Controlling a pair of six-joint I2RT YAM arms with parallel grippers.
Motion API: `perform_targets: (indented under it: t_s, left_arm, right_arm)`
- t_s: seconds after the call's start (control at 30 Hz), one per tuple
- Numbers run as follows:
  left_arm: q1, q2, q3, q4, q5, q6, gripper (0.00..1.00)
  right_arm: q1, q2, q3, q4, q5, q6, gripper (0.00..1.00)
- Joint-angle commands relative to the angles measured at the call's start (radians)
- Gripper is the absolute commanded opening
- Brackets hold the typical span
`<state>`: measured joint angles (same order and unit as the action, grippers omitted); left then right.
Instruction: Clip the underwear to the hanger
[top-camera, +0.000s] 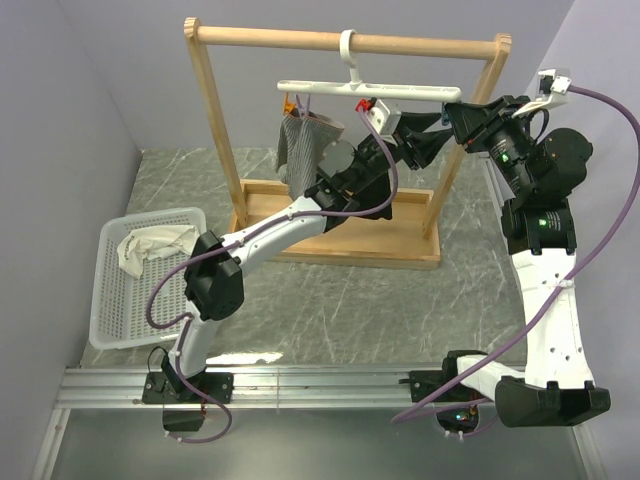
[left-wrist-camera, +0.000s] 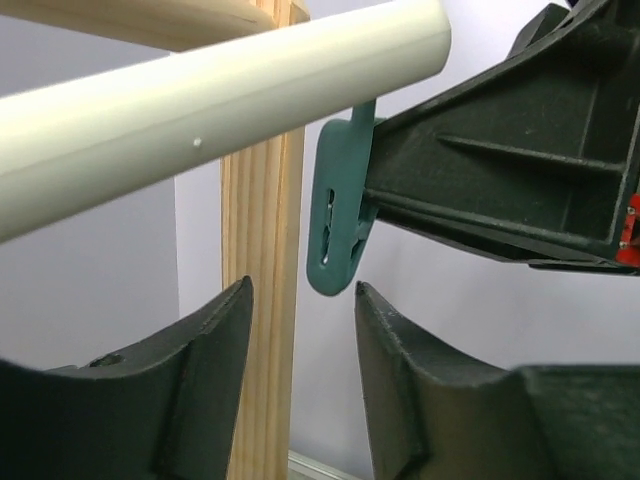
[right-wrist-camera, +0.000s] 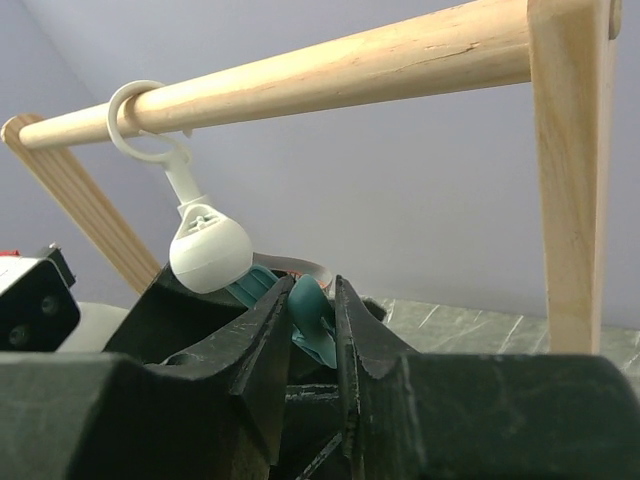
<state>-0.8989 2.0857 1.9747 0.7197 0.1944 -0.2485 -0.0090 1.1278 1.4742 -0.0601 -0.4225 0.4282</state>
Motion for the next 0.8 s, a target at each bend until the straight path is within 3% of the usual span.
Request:
perform_targets:
  t_s: [0.0,0.2,0.27,0.3,0.4,0.53,0.77]
  left_arm:
    - [0.003,-0.003,0.072,0.043,-0.001,0.005,0.54]
    - [0.006,0.004,0.090,0.055,0.019,-0.006,0.51]
    - [0.006,0.005,0.093,0.057,0.030,-0.008,0.46]
    - [0.006,0.007,0.096,0.054,0.036,-0.009,0.38]
    - [0.006,0.010,0.101,0.041,0.040,-0.012,0.19]
    - [0.006,0.010,0.099,0.027,0.033,-0.009,0.04]
    - [0.005,0.013,0.096,0.012,0.028,0.000,0.00]
  right_arm:
    - [0.004,0.000,0.044,0.025,-0.042,0.021,0.27]
    - [0.004,-0.002,0.034,0.008,-0.056,0.024,0.27]
    - [0.004,-0.002,0.035,0.002,-0.061,0.024,0.26]
    - [0.004,-0.005,0.034,0.002,-0.062,0.029,0.26]
    - [0.004,-0.014,0.034,0.003,-0.058,0.029,0.35]
    - [0.004,-0.043,0.032,-0.003,-0.026,0.004,0.47]
    - [0.004,-0.114,-0.020,-0.018,0.011,-0.081,0.59]
